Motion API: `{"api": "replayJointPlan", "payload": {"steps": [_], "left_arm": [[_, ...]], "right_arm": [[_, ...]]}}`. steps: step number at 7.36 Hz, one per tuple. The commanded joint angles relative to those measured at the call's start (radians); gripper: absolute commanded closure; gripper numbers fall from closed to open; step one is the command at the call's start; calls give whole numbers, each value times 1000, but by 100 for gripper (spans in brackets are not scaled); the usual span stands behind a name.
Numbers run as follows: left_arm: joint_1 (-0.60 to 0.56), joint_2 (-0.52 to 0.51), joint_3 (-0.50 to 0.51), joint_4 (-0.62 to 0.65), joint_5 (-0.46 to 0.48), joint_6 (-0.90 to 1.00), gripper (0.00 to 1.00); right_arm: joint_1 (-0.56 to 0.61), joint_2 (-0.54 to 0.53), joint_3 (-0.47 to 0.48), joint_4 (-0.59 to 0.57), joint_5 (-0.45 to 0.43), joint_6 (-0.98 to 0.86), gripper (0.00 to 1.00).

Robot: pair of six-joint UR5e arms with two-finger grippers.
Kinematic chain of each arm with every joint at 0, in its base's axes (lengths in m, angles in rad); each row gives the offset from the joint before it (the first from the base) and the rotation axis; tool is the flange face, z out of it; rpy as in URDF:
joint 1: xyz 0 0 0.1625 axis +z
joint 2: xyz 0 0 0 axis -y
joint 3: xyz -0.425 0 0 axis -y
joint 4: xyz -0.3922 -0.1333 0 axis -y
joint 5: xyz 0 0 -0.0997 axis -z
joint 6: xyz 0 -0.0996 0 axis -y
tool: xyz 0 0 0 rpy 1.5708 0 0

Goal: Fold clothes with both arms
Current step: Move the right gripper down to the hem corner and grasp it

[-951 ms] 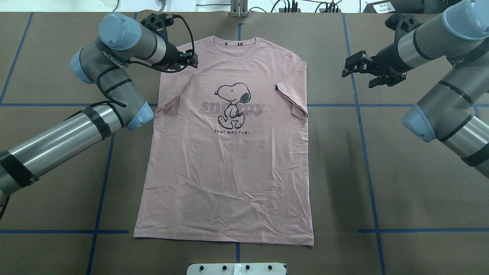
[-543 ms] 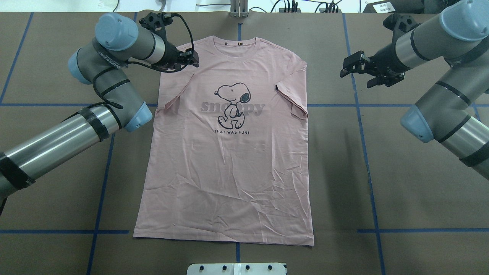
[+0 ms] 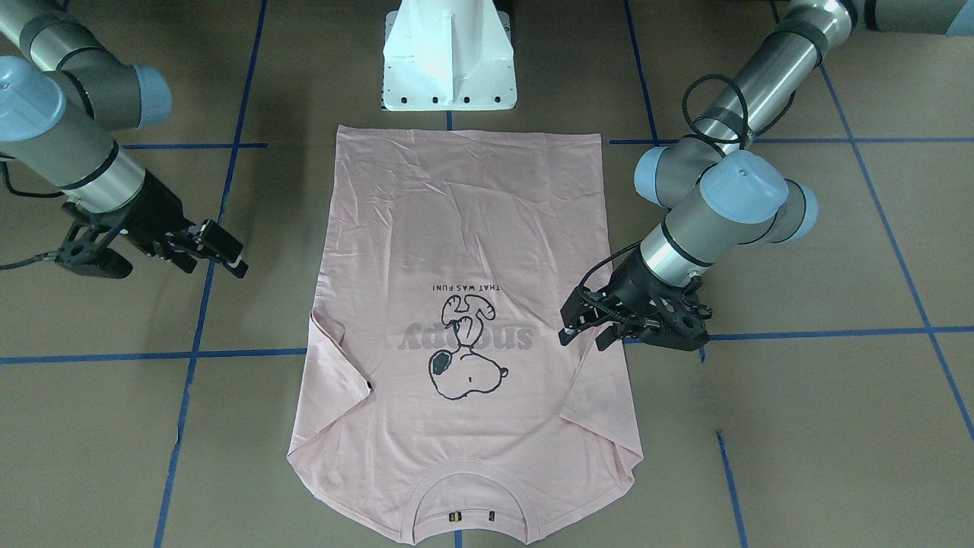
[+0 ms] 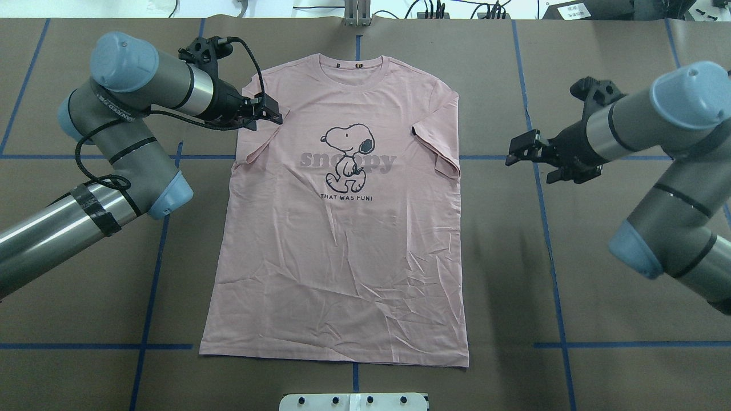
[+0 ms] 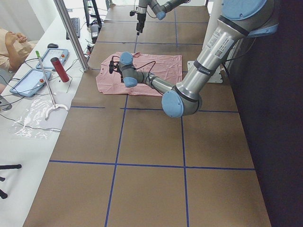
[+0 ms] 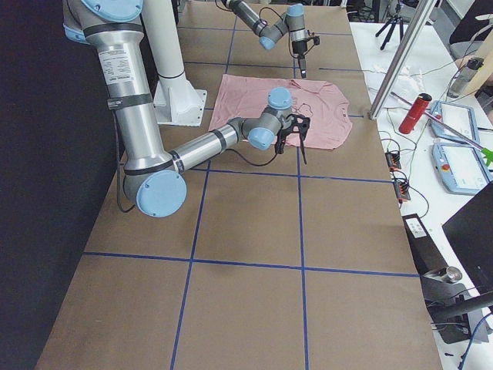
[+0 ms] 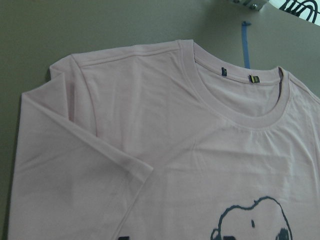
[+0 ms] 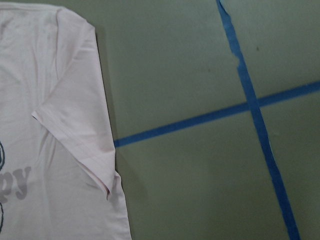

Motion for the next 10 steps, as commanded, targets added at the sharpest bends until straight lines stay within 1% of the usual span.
{"api": "replayJointPlan", "payload": {"steps": [1,2,3,4,5,6,7,9,10], "left_arm": [[0,12,-8,0,-2,0,31],[0,13,-8,0,0,0,31],[-2,27,-8,-4,-3,3,31],[-3,27,-8,-9,-3,0,30],[-8,32,-16,-14,-2,0,28],[-8,53,-54,-14,-2,-3,27],[-14,61,-66,-15,0,0,27],[-20,61,-77,-14,0,1,27],[-20,62,-100,-9,1,-2,27]], "right_arm": [[-188,-135,159,-1,-147,205,0],[-251,-163,205,-1,-195,280,0],[-298,-165,234,-2,-233,313,0],[-362,-157,248,-2,-278,315,0],[-408,-152,259,-2,-310,315,0],[-437,-128,253,-2,-311,313,0],[-451,-105,244,-4,-311,313,0],[-448,-90,248,-4,-311,313,0],[-445,-86,248,-2,-312,313,0]]}}
